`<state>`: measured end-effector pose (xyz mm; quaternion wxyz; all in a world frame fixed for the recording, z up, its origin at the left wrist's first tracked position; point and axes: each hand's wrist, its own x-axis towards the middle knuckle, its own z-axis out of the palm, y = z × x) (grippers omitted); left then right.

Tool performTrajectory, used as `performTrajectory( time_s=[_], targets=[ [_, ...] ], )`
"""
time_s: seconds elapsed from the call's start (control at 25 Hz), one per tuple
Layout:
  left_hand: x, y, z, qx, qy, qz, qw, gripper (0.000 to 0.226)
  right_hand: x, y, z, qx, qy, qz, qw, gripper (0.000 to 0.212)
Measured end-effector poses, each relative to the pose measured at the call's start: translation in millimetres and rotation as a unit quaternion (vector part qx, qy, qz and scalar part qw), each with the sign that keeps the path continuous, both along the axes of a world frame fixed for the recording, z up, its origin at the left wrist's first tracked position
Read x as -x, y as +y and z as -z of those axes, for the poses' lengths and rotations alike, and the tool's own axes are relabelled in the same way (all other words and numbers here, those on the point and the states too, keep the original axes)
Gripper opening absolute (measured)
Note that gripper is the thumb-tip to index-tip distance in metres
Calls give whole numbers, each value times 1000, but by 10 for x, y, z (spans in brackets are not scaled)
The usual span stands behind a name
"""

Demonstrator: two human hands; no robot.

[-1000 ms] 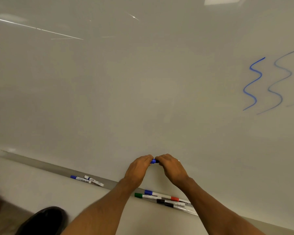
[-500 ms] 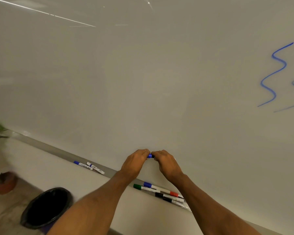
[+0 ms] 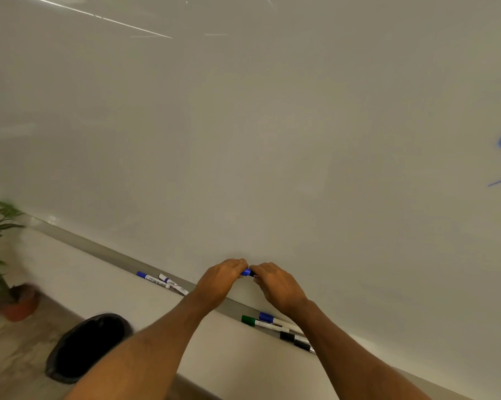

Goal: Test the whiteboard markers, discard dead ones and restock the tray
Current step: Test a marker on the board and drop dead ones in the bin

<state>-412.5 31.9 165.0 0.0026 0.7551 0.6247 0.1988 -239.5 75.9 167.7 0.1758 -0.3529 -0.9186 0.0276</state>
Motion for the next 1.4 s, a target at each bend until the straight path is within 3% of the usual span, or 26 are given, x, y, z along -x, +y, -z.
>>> performTrajectory(
  time_s=[0.16,0.28,0.48,0.76,0.92,1.08,1.24,1.4],
  targets=[
    [377,44,243,-36,-27,21,999,22,307,-16,192,-13,-17,1,1000,51],
    [656,98,399,-11,-29,24,999,19,596,-29,379,3,-24,33,999,55],
    [1116,160,745,42,12,5,999,49,1086,22,727,67,-47,88,993,46],
    [1789,434,1189,56,47,-33,997,67,1779,232,1152,143,-22,184,972,31],
    [2034,571,1399,95,16,-16,995,49,2081,356,1330,170,-12,195,966,26],
    [2084,620,1527,106,37,-15,994,42,2291,456,1438,210,18,167,963,25],
    [2141,635,1623,105,57,-12,993,38,2295,482,1500,204,45,177,962,25],
    [2150,661,1642,116,62,-9,991,37,2209,418,1500,184,12,197,963,26]
  ],
)
